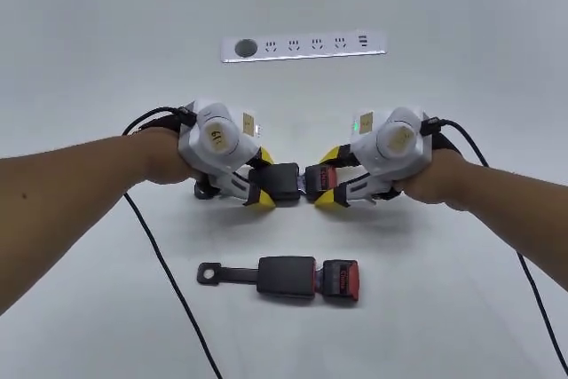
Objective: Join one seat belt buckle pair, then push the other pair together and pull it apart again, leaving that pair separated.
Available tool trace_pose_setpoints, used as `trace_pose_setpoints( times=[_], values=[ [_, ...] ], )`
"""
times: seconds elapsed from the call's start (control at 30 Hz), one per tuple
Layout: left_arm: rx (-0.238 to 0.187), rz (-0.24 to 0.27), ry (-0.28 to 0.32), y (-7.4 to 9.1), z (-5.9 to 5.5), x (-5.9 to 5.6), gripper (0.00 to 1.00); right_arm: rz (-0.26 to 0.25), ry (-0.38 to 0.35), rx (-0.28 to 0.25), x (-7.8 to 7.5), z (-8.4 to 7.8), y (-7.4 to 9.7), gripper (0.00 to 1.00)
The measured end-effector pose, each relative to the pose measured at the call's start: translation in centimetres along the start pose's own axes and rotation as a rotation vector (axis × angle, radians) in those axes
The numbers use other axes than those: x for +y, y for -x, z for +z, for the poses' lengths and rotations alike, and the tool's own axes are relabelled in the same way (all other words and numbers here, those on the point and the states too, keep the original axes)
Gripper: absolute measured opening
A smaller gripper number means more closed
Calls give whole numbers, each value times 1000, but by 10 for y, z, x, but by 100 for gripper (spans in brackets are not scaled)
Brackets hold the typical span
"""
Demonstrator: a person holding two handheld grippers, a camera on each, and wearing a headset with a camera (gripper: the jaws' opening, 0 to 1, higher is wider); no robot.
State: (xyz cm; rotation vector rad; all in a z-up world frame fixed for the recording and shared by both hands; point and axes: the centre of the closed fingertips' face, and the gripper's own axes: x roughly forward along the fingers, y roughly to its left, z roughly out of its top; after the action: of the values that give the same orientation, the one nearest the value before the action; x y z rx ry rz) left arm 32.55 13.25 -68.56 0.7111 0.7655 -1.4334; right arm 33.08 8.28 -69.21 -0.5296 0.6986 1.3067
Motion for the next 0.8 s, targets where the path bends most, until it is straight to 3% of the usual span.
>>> trace_pose_setpoints(
  times=[0.8],
  values=[
    [5, -9, -13, -2, -6, 3, 34, -4, 4, 9, 1, 0, 0, 34]
  ],
)
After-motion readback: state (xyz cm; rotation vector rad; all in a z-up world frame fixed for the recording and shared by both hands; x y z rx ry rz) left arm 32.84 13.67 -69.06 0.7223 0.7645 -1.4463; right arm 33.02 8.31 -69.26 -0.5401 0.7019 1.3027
